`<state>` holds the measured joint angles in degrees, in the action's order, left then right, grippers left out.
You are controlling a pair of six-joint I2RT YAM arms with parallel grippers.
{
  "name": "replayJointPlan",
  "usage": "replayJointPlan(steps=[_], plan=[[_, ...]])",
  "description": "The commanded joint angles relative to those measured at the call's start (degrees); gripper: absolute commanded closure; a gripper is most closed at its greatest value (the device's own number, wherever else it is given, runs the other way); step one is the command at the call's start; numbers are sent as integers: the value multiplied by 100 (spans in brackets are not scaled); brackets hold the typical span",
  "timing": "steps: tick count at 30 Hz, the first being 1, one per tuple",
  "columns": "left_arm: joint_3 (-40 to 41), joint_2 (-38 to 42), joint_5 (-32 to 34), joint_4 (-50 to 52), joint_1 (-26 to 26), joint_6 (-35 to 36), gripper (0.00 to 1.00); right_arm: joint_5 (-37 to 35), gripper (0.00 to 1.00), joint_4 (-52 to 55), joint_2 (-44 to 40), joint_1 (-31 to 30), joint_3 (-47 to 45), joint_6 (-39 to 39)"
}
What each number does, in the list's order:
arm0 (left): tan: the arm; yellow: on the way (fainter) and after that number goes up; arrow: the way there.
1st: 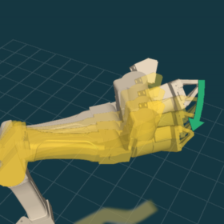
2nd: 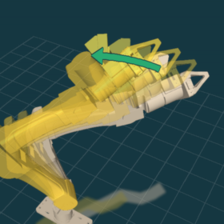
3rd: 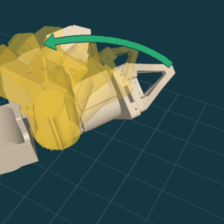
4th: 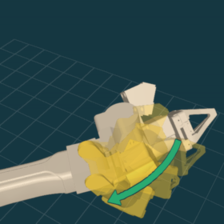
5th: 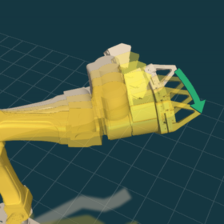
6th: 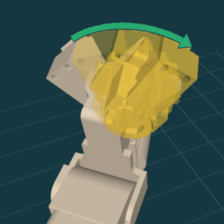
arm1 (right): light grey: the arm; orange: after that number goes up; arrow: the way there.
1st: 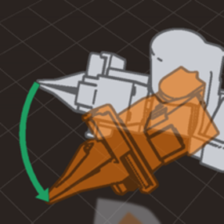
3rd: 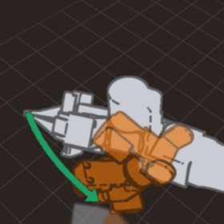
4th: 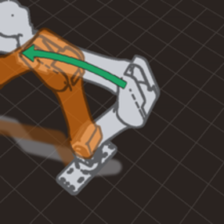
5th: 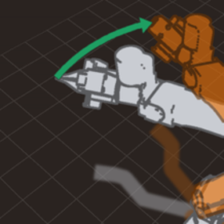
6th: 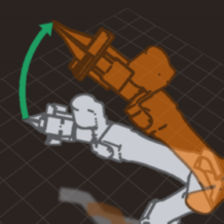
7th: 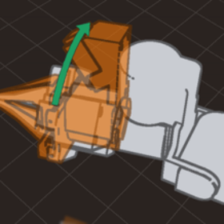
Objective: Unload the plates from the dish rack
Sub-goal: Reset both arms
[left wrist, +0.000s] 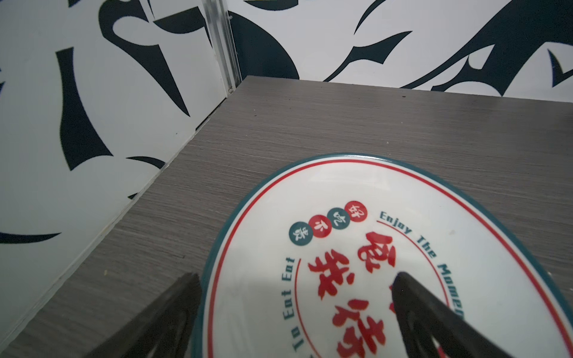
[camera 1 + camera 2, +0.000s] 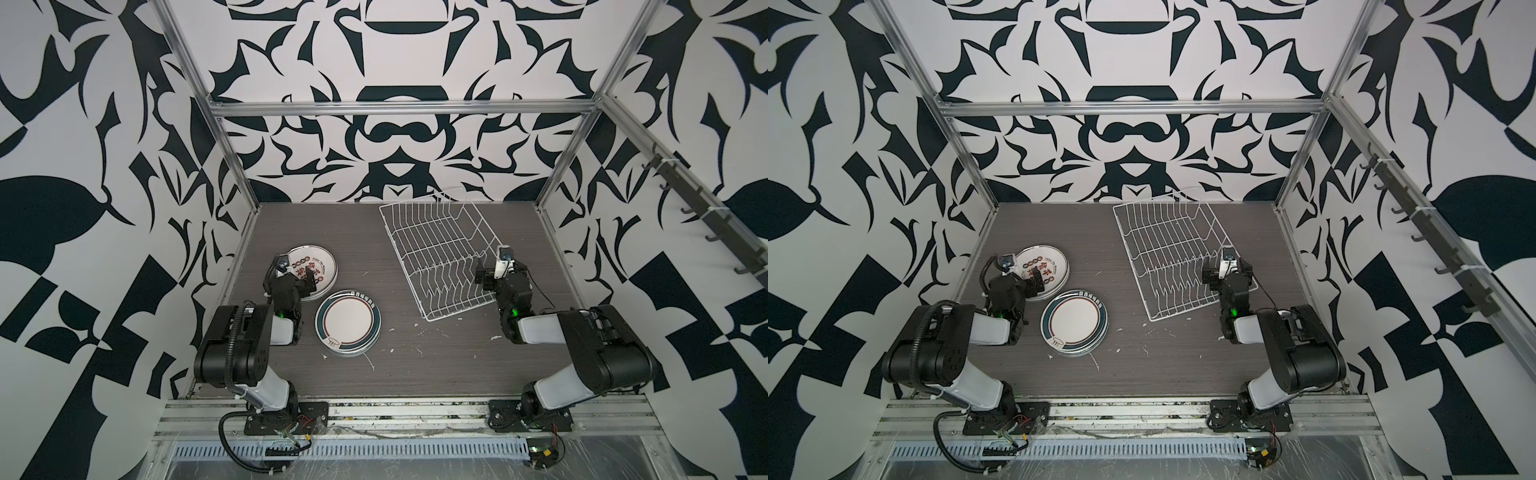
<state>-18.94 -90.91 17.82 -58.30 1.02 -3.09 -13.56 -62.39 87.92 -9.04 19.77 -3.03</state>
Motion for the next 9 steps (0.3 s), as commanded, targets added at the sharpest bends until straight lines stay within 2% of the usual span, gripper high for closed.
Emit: replayJointPlan(steps=[1, 9], plan=[[-68, 96, 85, 38, -21, -58, 1, -330, 0, 690, 138, 51, -70, 127], [-84, 72, 76, 56, -30, -112, 1, -333, 0, 694, 140, 51, -70, 127]])
